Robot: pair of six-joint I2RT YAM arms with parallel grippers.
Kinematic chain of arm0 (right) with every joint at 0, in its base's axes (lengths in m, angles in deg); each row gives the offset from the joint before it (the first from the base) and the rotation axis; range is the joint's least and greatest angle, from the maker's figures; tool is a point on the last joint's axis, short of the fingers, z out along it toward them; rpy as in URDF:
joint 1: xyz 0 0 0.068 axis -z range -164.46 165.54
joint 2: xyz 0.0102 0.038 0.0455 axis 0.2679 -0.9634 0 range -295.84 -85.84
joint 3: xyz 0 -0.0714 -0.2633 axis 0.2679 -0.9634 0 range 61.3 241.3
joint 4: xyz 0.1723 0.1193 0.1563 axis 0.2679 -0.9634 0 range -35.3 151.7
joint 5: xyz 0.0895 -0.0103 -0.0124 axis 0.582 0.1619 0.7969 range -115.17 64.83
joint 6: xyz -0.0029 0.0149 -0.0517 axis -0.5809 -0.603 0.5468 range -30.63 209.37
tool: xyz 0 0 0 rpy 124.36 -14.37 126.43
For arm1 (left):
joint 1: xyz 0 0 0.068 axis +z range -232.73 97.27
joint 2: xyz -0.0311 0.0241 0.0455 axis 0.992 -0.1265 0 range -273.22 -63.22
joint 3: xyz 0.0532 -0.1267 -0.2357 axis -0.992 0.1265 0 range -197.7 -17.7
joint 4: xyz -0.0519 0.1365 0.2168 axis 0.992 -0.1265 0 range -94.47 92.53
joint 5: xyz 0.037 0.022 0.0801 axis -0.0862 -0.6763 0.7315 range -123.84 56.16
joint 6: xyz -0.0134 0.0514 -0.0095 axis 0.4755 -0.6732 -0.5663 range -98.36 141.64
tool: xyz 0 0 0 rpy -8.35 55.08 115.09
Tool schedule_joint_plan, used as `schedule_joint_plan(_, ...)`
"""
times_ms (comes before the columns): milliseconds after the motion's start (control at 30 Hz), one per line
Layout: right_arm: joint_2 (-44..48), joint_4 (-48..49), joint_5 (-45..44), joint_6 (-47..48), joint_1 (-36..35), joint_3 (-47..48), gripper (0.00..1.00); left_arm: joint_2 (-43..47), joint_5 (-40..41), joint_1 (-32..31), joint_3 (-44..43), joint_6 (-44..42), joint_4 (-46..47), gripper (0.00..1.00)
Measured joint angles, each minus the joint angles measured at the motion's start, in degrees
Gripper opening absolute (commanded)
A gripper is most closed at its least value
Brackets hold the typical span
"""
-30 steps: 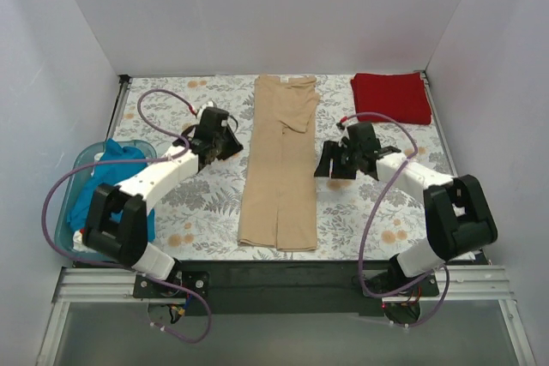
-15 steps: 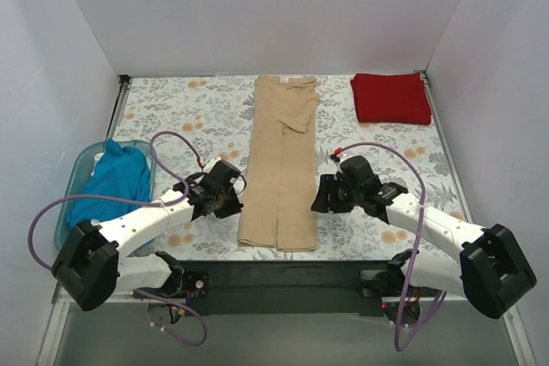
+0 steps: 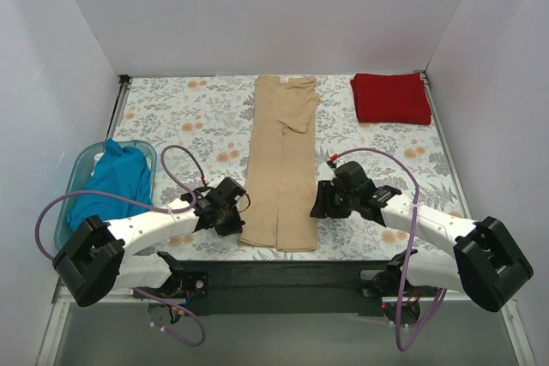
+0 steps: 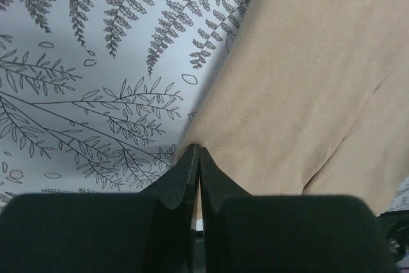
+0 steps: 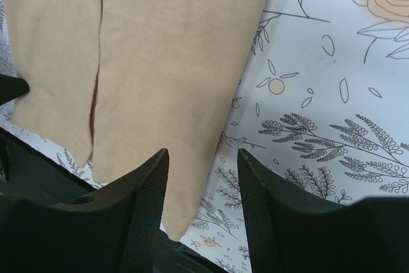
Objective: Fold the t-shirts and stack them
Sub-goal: Fold the tshirt
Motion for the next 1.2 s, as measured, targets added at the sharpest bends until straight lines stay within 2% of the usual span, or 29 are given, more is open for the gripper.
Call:
schedule_joint_plan(267, -0.66, 0.52, -0.2, -0.39, -0.59, -3.08, 0.52, 1.11, -0.35, -1.88, 1.36, 3.06, -0.07, 0.0)
schedule_joint_plan(467, 0.28, 0.72, 0.04, -0.42, -0.83, -3.69, 0.55, 1.55, -0.9, -3.43, 1.36, 3.85, -1.05, 0.0)
schedule_joint_plan(600, 1.84, 0.09, 0.37, -0.42, -1.25, -4.42, 0.55, 2.1, -1.57, -3.87, 1.36, 3.89, -2.43, 0.0)
schedule_joint_plan(700, 3.45, -0.61, 0.7, -0.44, -1.55, -5.38, 0.56, 2.16, -2.43, -4.26, 1.36, 3.82, -2.99, 0.04)
schedule_joint_plan(1200, 8.13, -3.5, 6.27, -2.32, -5.09, -8.46, 0.56, 3.85, -4.85, -5.18, 0.74, 1.97, -9.62, 0.01)
